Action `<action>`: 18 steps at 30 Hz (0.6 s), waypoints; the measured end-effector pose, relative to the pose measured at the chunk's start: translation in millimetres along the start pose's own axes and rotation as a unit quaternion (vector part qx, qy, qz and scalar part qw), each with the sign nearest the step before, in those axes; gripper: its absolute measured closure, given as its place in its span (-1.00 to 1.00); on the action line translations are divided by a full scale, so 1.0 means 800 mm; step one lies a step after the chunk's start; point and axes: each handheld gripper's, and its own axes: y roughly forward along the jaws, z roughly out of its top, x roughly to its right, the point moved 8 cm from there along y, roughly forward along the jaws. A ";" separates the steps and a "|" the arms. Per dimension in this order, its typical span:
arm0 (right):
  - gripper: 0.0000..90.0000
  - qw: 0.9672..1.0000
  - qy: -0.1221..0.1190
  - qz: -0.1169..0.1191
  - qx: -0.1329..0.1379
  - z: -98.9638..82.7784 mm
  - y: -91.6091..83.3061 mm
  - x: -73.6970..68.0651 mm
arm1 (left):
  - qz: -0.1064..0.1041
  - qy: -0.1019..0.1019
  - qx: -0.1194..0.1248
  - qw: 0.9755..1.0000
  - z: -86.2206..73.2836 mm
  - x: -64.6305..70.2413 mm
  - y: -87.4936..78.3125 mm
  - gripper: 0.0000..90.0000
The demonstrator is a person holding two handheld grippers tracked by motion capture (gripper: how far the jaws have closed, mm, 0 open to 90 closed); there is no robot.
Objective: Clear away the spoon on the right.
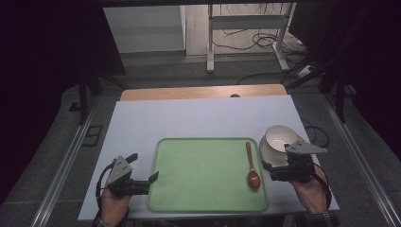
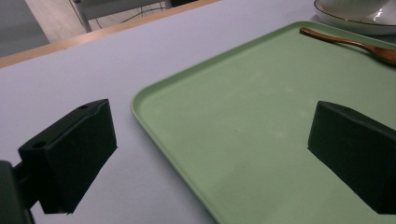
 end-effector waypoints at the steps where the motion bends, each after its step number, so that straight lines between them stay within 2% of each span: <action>1: -1.00 1.000 0.000 -0.002 -0.001 -0.001 -0.001 0.001 | 0.000 0.000 0.000 1.000 0.000 0.000 0.000 -0.98; 10: -1.00 1.000 0.009 -0.017 -0.002 -0.014 -0.011 0.014 | 0.001 0.000 0.001 1.000 0.000 0.000 0.000 -0.98; 18: -1.00 1.000 0.020 -0.021 0.010 -0.021 -0.024 0.021 | 0.001 -0.001 0.000 1.000 0.000 -0.001 0.000 -0.98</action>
